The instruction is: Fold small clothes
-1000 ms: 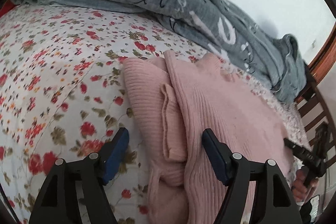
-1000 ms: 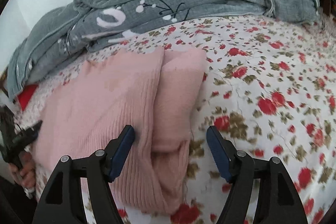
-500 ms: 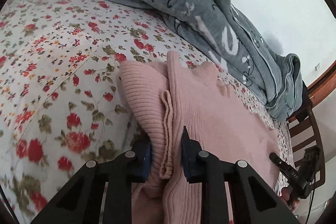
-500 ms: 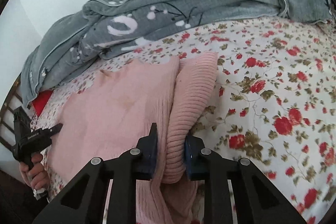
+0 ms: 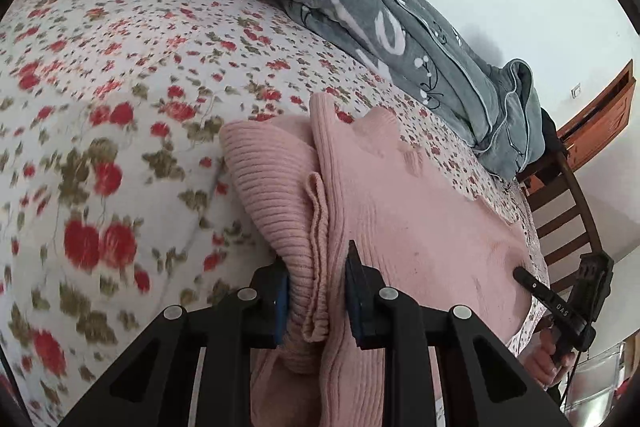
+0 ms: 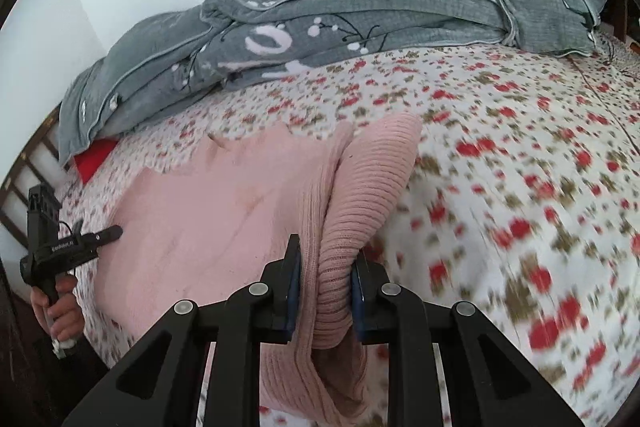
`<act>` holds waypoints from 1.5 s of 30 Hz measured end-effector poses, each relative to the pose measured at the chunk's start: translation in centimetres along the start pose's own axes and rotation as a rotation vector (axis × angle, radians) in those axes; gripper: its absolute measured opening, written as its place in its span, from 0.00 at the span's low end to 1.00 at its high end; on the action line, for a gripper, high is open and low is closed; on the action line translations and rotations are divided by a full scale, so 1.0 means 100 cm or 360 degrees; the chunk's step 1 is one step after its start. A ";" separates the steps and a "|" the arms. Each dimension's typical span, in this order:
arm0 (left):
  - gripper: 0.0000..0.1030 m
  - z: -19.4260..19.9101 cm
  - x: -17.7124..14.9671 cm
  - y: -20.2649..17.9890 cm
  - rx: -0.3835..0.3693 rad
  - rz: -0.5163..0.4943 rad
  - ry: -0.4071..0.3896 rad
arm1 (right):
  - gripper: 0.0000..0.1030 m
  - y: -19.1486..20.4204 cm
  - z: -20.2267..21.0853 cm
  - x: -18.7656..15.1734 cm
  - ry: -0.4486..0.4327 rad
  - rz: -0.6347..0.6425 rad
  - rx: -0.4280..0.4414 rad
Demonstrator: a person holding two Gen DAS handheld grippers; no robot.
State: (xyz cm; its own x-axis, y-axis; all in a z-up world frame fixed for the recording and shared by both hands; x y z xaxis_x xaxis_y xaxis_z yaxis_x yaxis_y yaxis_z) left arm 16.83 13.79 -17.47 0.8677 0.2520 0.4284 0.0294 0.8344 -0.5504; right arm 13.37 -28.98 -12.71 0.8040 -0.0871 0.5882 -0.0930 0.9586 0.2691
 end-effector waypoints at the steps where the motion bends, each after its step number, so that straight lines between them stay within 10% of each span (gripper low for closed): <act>1: 0.26 -0.001 0.000 0.000 0.0016 -0.0004 -0.0017 | 0.21 0.000 0.000 -0.003 0.0003 0.0009 -0.0010; 13: 0.39 -0.020 0.009 0.014 -0.0021 0.0128 -0.0057 | 0.41 -0.018 -0.025 0.008 -0.0050 -0.0179 -0.0177; 19: 0.45 -0.019 0.005 0.004 0.0030 0.0050 -0.0064 | 0.43 0.031 0.013 -0.010 -0.0265 0.0112 -0.0483; 25: 0.50 -0.016 -0.001 -0.003 0.0064 -0.0004 -0.0030 | 0.46 0.102 0.007 -0.035 -0.0290 0.0333 -0.0243; 30: 0.53 -0.008 -0.013 -0.006 0.0053 -0.0061 -0.0016 | 0.46 0.151 -0.040 -0.065 -0.0287 0.0597 -0.0418; 36: 0.53 -0.010 -0.014 -0.007 0.0069 -0.0038 -0.0062 | 0.46 0.160 -0.057 -0.092 -0.0308 0.0692 -0.0587; 45: 0.42 -0.017 -0.008 -0.014 0.0142 0.0013 -0.0068 | 0.46 0.149 -0.045 -0.115 -0.0258 0.0628 -0.0479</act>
State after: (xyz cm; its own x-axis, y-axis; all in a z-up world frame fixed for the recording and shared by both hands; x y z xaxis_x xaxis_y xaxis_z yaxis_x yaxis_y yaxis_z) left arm 16.98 11.54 -18.24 0.8457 0.2782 0.4554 -0.0236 0.8720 -0.4888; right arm 5.41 -12.47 -18.85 0.6382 0.2783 0.7178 -0.1784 0.9605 -0.2137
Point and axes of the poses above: each gripper's, at about its wrist camera, not at the fingertips, and z roughly against the way its jaws point, y to its left, x to its top, the point moved 1 cm from there along -z, roughly the way its jaws point, and after that the axes turned 4 degrees about y, right-handed, at the moved point
